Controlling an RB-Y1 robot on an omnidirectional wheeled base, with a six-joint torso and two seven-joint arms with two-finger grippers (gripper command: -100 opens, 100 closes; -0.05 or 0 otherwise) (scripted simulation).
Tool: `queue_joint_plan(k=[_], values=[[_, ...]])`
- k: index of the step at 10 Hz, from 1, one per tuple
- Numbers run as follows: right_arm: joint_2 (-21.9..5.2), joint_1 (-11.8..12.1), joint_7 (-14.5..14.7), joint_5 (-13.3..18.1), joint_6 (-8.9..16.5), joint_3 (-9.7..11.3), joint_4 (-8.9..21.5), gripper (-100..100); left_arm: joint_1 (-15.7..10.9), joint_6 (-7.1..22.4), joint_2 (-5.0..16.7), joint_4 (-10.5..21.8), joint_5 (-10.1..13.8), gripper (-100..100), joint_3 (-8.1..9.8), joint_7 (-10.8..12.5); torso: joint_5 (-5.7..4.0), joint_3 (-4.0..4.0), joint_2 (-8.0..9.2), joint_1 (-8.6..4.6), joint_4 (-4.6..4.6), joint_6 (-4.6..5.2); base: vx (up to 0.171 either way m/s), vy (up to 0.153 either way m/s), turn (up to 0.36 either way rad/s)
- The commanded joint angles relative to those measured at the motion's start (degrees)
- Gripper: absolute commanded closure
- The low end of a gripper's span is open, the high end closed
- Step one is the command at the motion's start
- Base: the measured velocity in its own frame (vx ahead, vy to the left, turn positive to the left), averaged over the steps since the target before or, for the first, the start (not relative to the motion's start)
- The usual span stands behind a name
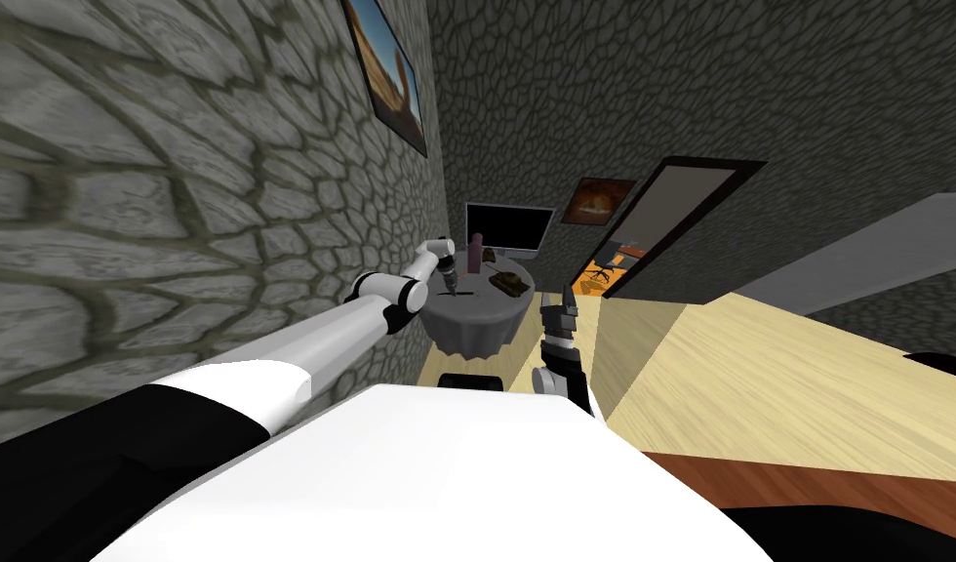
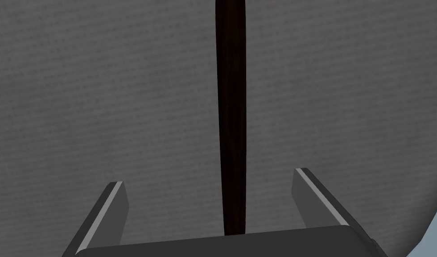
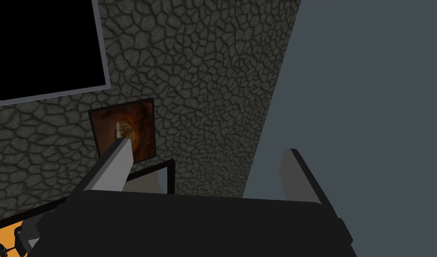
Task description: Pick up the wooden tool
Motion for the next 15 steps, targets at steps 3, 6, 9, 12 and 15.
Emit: queue_joint_plan(k=[3,6,9,12,15], values=[[0.0,0.0,0.0,0.0,0.0,0.0,0.0,0,0.72,1.72,-0.33,-0.4,-0.08,-100,-0.06,0.01,0.02,0.03,0.06,0.07,0.01,-0.01,0.01,-0.02,0.009],[0.0,0.0,0.0,0.0,0.0,0.0,0.0,0,2.51,-0.48,-0.85,0.27,-0.29,-100,-0.28,-0.38,0.04,0.04,0.08,0.13,0.01,0.0,0.008,-0.008,-0.011],[0.0,0.0,0.0,0.0,0.0,0.0,0.0,0,1.96,-0.91,-0.72,1.19,-0.25,100,-0.23,-0.49,0.03,0.06,0.1,0.15,0.03,0.0,0.003,-0.003,0.0],[0.0,0.0,0.0,0.0,0.0,0.0,0.0,0,1.91,-0.92,-0.71,1.19,-0.25,100,-0.23,-0.49,0.05,0.01,0.05,0.17,-0.01,0.0,0.0,0.0,0.0],[0.0,0.0,0.0,0.0,0.0,0.0,0.0,0,1.64,0.73,-0.6,-0.06,-0.19,100,-0.17,-0.2,0.05,0.01,0.04,0.18,-0.01,0.0,-0.002,0.003,0.004]])
